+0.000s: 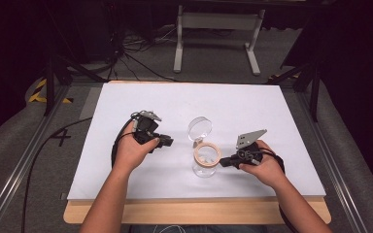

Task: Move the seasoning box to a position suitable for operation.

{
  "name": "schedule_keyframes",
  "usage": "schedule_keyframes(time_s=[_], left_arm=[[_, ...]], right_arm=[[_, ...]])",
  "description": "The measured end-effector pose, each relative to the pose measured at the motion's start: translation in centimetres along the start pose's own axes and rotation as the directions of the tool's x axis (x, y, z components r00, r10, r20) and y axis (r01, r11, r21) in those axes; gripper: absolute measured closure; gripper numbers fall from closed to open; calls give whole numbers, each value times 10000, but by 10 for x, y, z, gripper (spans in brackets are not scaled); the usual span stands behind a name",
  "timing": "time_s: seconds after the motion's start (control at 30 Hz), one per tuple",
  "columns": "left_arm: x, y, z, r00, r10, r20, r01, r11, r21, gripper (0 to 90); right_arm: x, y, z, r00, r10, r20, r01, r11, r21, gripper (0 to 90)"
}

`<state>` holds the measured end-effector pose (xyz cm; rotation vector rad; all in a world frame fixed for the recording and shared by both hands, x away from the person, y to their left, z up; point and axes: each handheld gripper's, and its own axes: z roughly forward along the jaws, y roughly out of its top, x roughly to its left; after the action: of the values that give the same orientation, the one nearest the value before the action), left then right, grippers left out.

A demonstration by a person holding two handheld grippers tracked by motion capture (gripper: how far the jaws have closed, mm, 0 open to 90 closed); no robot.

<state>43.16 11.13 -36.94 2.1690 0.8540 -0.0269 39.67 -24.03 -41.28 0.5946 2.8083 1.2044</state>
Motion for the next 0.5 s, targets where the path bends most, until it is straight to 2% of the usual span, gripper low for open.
schedule_keyframes(time_s=[0.27,0.5], left_arm=[[1,0,-2,10000,-46,77,47,10000,-75,771],[1,0,-1,9998,-89,158,90,9999,-118,775]], right_arm=[[13,7,8,9988,-275,-414,287,9992,287,900],[19,10,15,9976,-398,-567,422,9982,417,900]])
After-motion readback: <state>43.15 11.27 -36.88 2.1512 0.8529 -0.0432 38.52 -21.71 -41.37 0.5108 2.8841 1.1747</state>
